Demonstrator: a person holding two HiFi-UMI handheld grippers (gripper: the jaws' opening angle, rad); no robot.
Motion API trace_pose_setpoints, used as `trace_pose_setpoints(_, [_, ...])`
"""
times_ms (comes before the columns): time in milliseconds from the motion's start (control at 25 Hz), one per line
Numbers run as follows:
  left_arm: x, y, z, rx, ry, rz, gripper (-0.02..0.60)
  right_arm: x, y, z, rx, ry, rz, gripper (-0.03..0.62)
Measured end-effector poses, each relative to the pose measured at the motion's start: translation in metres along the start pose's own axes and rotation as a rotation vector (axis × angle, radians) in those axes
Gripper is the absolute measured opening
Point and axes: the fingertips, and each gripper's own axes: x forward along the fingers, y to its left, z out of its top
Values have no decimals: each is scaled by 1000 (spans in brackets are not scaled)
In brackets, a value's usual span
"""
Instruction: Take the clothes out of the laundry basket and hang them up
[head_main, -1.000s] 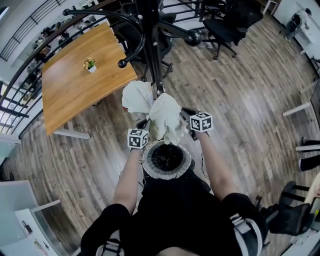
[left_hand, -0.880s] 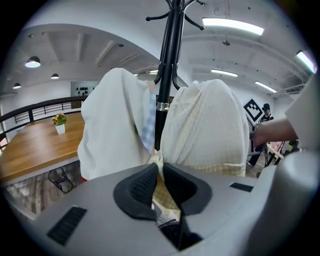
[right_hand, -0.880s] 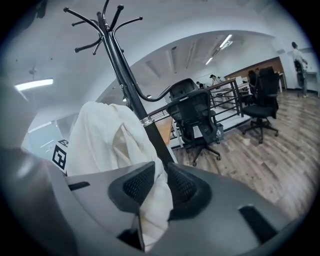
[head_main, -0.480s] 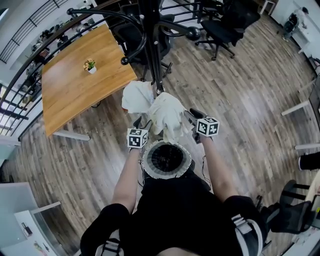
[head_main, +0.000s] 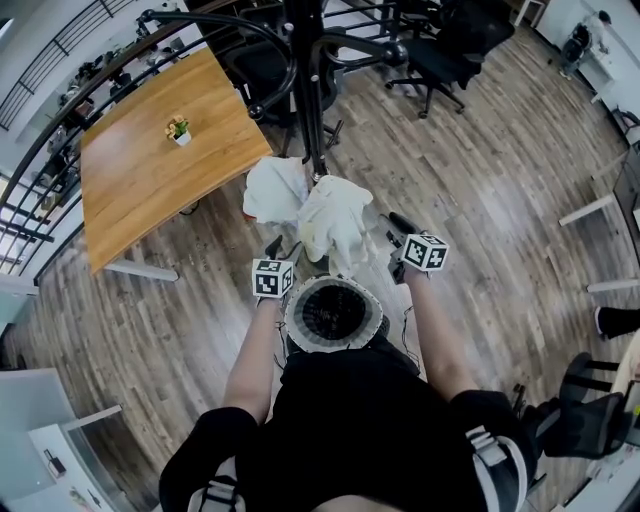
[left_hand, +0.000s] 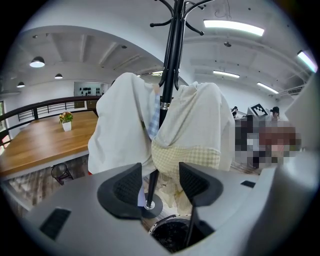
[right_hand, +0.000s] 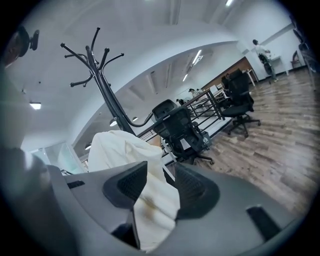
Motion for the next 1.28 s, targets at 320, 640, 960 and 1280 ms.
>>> trace_pose_setpoints(320, [-16,5,-14,-34,-10,-29,239,-20,5,-46,-106,92,-80,176])
trace_pose_setpoints(640, [-34,9,-14,-18,-42,-112,206,-40,30,-82,-70,59,-132,96])
trace_pose_setpoints(960, [-53,23,-11,21,-70,-174,120,-59,49,-96,-142,12,-225,32])
trace_pose_setpoints(1280, [-78,48,-17,40,-71,-210,43,-56,75,-114,-146,-40,-288,8])
